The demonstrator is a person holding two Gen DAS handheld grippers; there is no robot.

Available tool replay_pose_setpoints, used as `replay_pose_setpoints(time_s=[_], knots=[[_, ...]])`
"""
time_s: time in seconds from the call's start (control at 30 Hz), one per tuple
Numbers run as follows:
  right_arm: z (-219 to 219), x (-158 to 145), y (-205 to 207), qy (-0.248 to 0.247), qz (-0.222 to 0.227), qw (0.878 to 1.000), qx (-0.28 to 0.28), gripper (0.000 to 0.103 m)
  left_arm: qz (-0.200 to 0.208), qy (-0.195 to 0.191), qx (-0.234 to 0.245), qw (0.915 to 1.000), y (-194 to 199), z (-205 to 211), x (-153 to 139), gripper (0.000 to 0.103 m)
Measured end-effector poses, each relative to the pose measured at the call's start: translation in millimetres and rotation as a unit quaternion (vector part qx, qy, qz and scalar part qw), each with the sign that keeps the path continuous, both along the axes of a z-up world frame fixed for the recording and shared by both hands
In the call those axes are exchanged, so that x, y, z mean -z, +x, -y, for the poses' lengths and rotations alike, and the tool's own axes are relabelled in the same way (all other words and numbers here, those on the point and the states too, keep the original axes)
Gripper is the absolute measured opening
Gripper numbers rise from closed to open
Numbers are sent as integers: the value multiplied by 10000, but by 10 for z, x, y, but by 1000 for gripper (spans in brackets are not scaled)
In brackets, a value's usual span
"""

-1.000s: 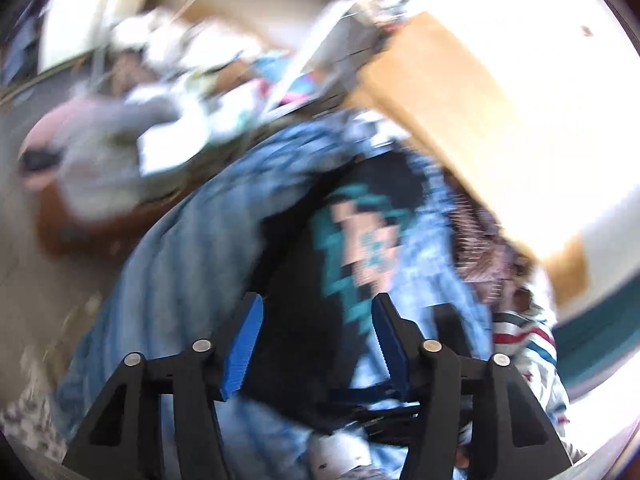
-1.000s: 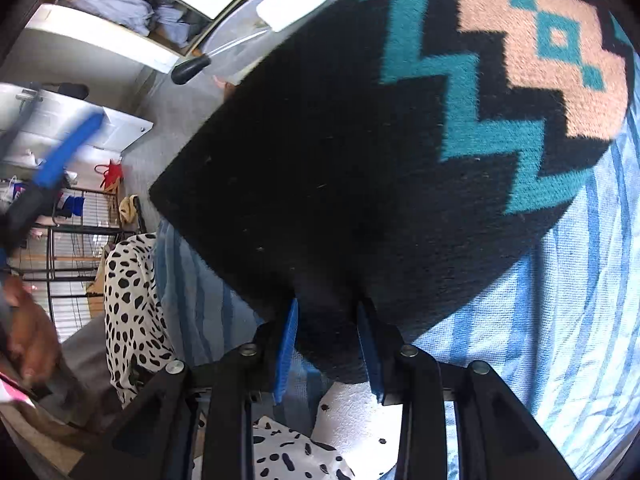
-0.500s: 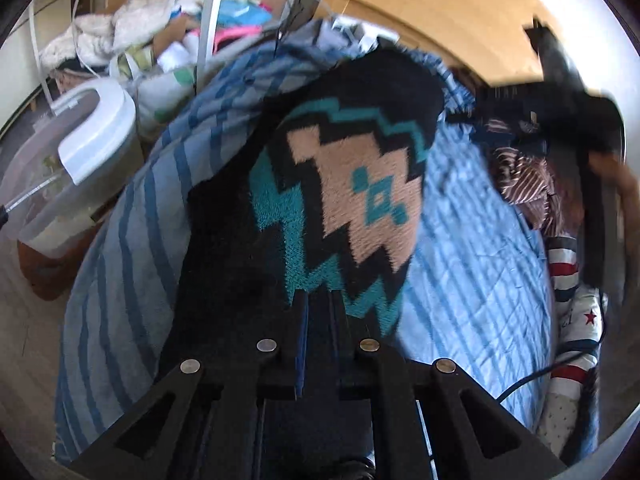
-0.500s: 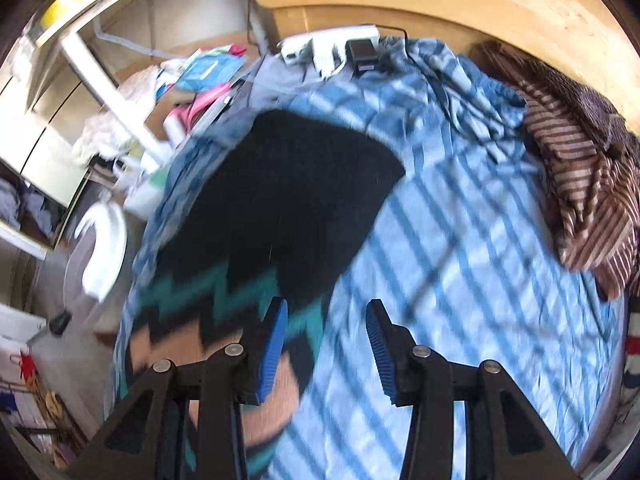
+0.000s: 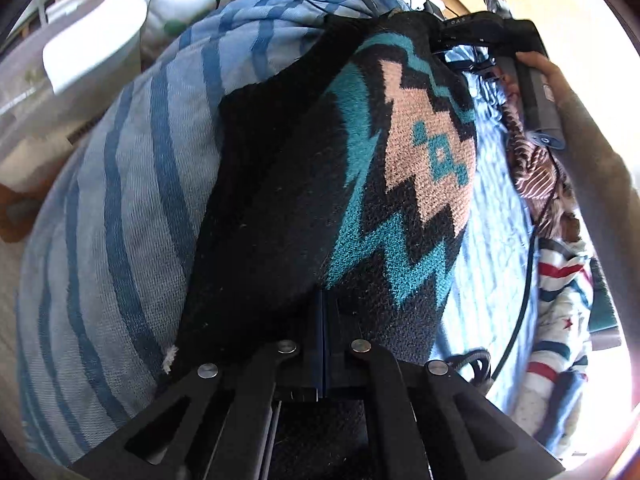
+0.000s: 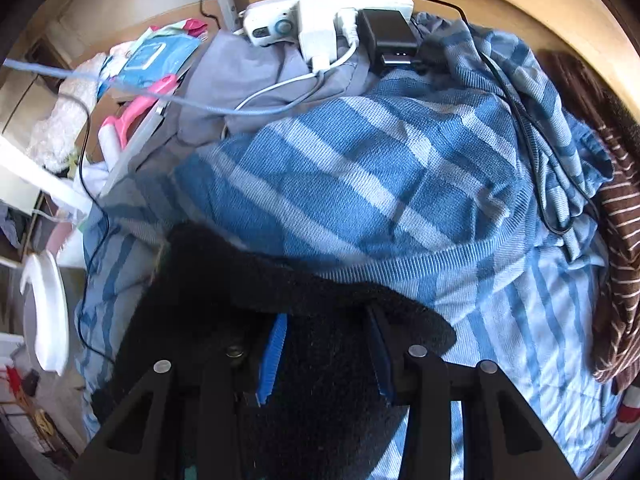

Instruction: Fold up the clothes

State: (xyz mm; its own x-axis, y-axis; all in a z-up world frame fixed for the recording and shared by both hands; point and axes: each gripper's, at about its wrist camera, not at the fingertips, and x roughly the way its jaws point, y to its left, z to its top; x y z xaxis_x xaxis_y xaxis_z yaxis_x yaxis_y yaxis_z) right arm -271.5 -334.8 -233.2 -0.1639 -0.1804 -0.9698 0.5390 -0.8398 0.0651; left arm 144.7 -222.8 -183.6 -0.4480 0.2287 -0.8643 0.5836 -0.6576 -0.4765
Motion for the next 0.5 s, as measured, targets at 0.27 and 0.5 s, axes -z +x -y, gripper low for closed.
replay_pose_setpoints(time_s=[0.27, 0.5], knots=[[-12, -514, 466, -370, -430, 9963, -645, 42, 200, -516, 23, 9985, -331, 9, -384, 3], [273, -122, 426, 85, -208, 9986, -481, 40, 646, -571, 60, 9963, -327, -51, -140, 3]])
